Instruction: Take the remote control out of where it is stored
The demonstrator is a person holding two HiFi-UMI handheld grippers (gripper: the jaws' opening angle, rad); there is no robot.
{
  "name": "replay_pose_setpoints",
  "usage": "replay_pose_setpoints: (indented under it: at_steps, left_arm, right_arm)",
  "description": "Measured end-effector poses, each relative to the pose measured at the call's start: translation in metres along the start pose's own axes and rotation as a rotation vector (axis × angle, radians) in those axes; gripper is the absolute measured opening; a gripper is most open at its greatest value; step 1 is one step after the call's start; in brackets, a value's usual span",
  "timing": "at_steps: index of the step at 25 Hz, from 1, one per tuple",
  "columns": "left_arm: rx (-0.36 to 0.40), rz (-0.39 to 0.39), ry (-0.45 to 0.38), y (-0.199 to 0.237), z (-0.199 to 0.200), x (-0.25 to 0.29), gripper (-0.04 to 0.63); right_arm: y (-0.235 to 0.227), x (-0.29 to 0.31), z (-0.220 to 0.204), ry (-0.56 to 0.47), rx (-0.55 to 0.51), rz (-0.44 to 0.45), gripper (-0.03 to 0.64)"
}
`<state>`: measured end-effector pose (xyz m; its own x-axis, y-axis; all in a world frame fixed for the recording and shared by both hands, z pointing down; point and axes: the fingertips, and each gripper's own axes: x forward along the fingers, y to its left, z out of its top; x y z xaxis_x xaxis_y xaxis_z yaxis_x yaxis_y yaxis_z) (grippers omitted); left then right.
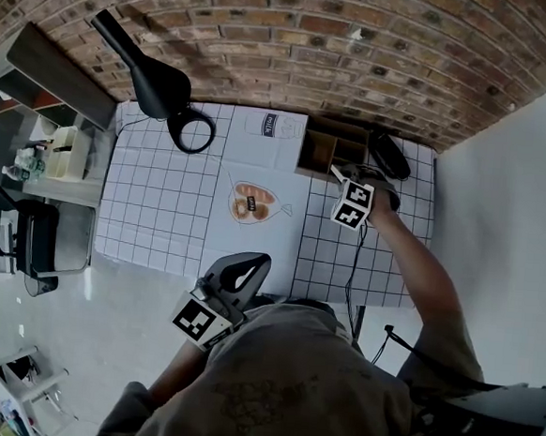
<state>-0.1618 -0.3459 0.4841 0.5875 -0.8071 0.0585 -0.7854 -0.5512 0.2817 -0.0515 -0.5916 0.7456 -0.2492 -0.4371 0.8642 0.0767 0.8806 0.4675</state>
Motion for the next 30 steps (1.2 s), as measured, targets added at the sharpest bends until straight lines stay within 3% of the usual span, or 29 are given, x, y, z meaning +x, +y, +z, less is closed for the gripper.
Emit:
replay_pose_setpoints:
  at_steps: [17, 23, 28, 30]
  left_arm:
    - [0.124, -0.059, 0.017, 0.013, 0.023, 0.012, 0.005]
    - [0.176, -0.073, 0.034, 0.023, 0.025, 0.02, 0.005]
    - [0.221, -0.1, -0.003, 0.017, 0.045, 0.032, 0.005]
    - [0.194, -0.097, -0.007, 0.02, 0.047, 0.032, 0.005]
  right_arm:
    - [-0.003, -0.113, 0.009, -0.159, 0.136, -0.141, 0.087]
    - [-0.012, -0.172, 0.019, -0.302, 0.18, -0.298, 0.087]
    - [-0.012, -0.226, 0.023, -0.437, 0.231, -0.435, 0.087]
    - [-0.012, -0.252, 0.027, -0.495, 0.256, -0.482, 0.087]
